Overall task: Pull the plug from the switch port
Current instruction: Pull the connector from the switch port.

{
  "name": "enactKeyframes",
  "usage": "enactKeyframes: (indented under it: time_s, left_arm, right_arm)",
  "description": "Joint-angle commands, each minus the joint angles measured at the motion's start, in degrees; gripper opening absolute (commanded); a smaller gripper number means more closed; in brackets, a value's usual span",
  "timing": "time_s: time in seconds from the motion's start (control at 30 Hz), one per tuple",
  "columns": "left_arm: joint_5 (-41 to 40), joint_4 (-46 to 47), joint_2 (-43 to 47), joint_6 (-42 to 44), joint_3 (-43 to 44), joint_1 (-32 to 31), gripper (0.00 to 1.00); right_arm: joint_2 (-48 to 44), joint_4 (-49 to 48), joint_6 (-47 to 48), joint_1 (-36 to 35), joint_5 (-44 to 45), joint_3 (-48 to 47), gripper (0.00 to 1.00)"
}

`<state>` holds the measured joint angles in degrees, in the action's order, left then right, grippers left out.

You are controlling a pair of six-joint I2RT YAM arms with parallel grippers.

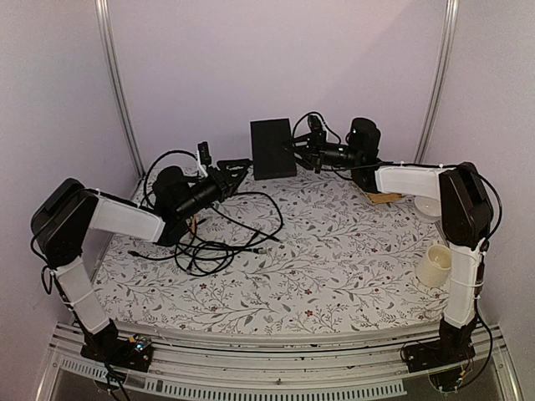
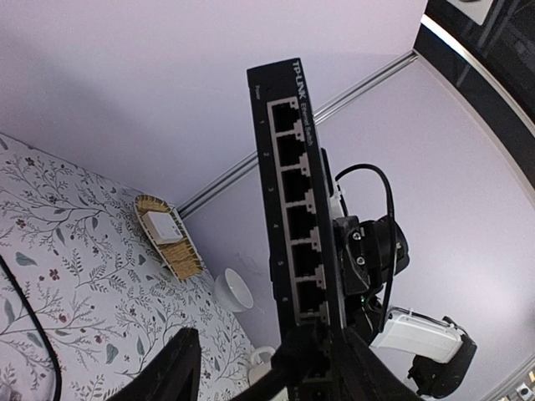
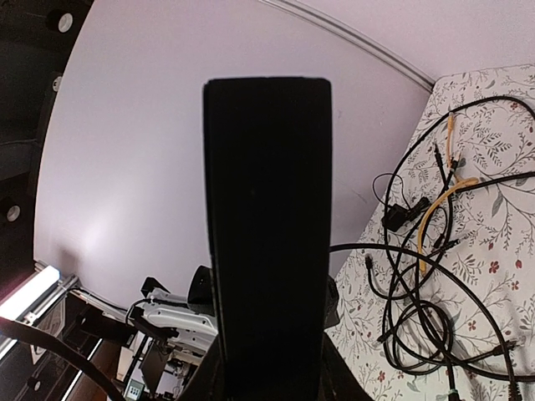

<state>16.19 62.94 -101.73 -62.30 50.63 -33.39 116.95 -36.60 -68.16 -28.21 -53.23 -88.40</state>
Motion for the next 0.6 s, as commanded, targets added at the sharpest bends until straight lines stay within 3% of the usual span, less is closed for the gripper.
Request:
enactKeyframes:
  time_s: [0.0, 0.57]
  left_arm:
    - [0.6, 2.8, -0.4, -0.1, 1.1, -0.7, 0.54]
    - [1.1, 5.7, -0.1, -1.5, 1.5, -1.4, 0.44]
  right_arm:
    - [-3.3, -5.6, -0.4, -0.9, 0.0, -1.1, 0.02]
    - [-3.6, -5.8, -0.4, -1.4, 0.2, -0.8, 0.02]
